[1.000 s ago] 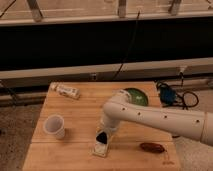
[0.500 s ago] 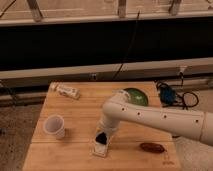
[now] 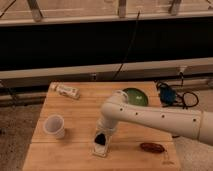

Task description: Place the eraser on the white sponge

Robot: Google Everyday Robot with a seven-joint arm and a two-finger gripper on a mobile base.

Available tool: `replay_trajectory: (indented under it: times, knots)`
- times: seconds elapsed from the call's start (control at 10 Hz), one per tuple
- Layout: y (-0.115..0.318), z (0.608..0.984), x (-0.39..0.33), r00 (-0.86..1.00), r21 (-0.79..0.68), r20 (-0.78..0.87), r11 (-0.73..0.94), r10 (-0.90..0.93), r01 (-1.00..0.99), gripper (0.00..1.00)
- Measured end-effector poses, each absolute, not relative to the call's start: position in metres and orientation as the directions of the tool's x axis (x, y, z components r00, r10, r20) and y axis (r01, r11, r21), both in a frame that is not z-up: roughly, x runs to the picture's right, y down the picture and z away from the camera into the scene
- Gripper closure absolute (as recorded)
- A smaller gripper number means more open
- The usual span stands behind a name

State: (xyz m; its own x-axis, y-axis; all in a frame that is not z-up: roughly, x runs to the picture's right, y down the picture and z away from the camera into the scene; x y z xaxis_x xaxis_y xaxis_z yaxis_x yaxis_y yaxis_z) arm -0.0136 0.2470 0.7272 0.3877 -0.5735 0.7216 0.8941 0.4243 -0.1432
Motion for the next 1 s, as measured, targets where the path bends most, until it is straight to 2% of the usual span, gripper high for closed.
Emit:
replay_trajectory:
  times: [0.2, 1.0]
  knots:
    - [0.245, 0.726, -0.009, 0.395, -0.147, 0.714, 0.427, -0.578, 0.892, 0.20]
    - [0.234, 0.717, -0.004, 0.392, -0.123, 0.699, 0.440, -0.599, 0.890, 0.20]
